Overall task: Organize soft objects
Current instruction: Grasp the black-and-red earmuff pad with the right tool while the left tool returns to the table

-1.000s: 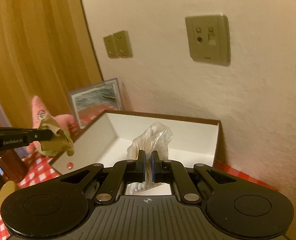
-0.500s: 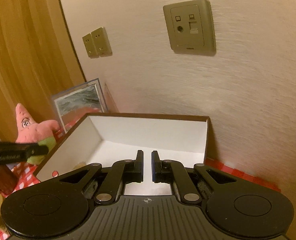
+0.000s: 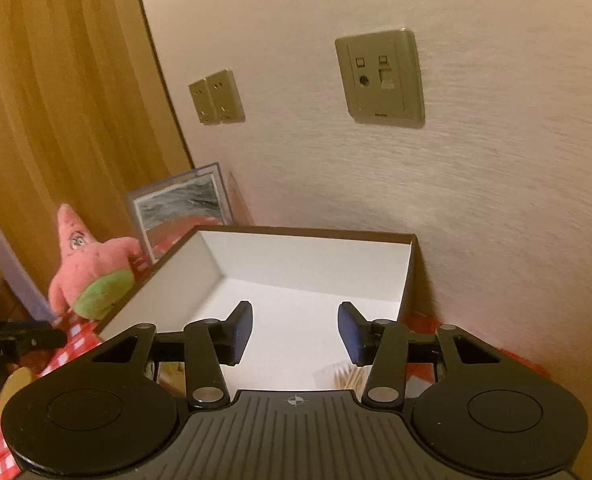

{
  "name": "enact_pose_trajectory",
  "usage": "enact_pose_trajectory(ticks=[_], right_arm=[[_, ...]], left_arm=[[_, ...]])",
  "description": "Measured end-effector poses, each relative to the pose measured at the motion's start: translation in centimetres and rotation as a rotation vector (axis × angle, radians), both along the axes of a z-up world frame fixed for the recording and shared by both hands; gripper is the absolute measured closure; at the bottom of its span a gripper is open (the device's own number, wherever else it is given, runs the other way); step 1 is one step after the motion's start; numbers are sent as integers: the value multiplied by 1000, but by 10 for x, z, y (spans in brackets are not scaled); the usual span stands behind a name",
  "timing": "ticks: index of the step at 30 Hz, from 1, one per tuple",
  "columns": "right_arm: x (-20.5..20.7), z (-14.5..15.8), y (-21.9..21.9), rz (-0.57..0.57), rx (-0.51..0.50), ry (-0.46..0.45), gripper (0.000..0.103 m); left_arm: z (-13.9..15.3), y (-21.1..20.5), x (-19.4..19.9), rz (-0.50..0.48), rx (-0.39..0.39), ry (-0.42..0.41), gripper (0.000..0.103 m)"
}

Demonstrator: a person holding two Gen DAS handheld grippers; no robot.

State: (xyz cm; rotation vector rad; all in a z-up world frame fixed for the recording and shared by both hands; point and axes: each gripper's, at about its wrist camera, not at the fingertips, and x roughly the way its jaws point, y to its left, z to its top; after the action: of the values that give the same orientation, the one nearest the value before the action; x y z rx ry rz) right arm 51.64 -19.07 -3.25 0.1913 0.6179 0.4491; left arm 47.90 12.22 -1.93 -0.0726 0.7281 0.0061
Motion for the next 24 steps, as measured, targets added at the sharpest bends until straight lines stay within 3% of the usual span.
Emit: enact_pose_trajectory(ticks=[11,18,24], right_arm=[[-79,6,-2,170,-30,4,55],[-133,-11,12,346,-99,33,55],[-164,-34,26,465,-110,117,55]], left_arm=[[6,-1,-89,48,-31,10,67],[-4,-13,-152,103,-36,36,67],[-23,-26,-197,137,-37,92,67]])
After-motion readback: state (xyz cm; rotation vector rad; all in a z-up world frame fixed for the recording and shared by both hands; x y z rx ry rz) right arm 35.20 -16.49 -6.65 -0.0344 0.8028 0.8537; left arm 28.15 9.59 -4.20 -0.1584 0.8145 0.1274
